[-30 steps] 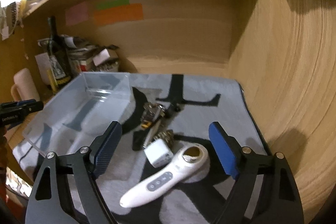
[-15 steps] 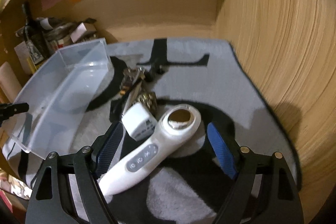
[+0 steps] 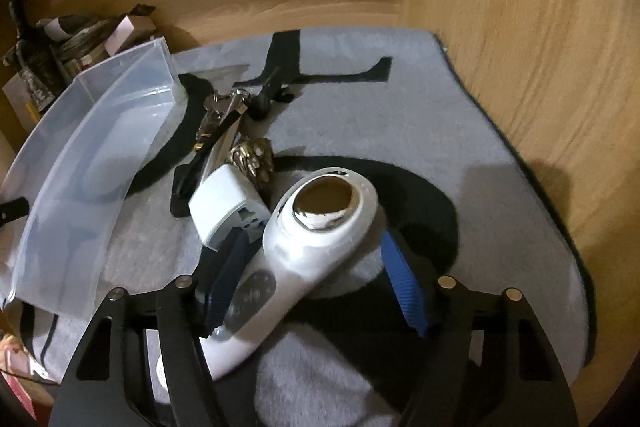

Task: Organize rigid objects
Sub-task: 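Close the right tool on the white massager and lift it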

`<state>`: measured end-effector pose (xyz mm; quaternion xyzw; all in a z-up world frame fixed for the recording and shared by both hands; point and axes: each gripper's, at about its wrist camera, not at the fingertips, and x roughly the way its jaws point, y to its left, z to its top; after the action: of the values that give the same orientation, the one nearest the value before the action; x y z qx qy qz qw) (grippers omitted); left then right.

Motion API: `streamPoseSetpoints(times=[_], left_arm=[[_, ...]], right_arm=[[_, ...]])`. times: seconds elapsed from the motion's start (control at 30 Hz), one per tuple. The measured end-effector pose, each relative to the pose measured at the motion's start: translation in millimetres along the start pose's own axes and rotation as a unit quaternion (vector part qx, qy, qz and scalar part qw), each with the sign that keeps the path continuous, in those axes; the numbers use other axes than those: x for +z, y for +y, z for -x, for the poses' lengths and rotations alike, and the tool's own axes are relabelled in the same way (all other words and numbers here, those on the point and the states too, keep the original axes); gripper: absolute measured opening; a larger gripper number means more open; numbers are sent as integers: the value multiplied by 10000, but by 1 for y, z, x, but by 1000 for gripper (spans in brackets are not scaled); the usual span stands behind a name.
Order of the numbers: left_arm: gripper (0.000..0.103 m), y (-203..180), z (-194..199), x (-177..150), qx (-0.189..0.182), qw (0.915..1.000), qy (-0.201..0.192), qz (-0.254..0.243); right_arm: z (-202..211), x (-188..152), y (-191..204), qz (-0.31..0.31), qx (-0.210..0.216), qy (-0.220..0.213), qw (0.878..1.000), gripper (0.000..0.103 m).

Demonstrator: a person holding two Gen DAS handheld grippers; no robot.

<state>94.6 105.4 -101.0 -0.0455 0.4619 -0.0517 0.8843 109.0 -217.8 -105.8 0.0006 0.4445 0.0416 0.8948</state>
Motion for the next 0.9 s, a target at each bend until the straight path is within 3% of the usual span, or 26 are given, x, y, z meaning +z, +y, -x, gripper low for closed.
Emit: streamPoseSetpoints(times=[0.23,0.5,0.9], left_arm=[[12,-3,-1,-1,67,10000,11,-35],[11,-5,-3,-1,122,9999,64,-37],[10,-5,-2,1,201,9998,0,-54]], right_arm=[[-10,5,-2,35,143,88,9999,44],[0,5,2,56,121,-201,9997,41],[48,30,7,3,69,-1130,9936,38]])
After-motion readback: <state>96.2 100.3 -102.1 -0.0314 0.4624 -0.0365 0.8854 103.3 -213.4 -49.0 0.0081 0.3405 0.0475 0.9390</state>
